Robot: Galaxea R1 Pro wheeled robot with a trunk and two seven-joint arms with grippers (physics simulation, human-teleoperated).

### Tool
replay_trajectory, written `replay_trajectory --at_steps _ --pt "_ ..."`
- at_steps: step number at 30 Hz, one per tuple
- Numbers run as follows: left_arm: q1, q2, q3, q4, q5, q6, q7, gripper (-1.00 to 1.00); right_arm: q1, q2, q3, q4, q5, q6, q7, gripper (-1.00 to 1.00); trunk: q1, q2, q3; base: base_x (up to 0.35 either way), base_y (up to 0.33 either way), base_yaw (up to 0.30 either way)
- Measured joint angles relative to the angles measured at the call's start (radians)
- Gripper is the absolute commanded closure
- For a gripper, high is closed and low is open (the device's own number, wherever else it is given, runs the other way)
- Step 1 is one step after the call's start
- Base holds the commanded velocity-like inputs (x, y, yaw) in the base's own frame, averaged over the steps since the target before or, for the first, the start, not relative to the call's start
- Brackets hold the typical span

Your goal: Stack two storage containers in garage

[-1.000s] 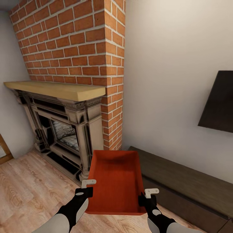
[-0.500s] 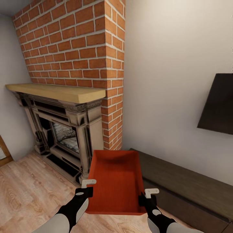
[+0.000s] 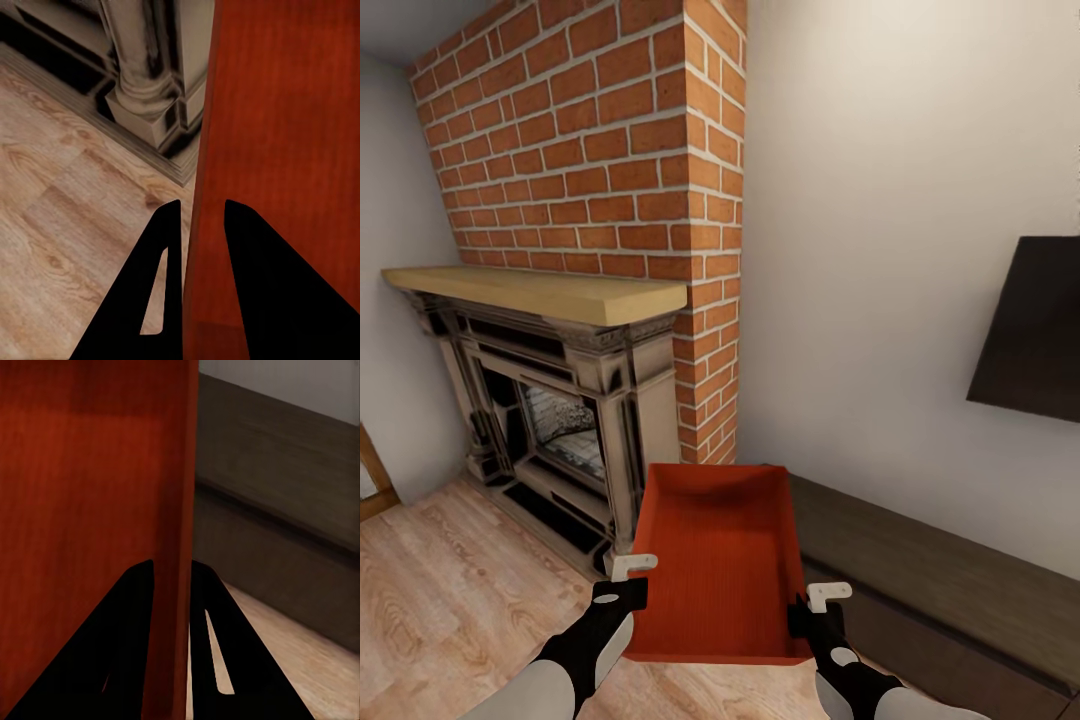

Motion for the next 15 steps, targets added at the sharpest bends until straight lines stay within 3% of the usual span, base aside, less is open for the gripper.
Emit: replay_trajectory --at_steps 15 --pt "0.0 0.0 0.0 0.001 0.001 0.0 0.0 1.0 0.0 0.0 -0.003 0.001 0.004 0.002 0.0 1.0 0.0 0.0 0.002 0.0 0.0 0.0"
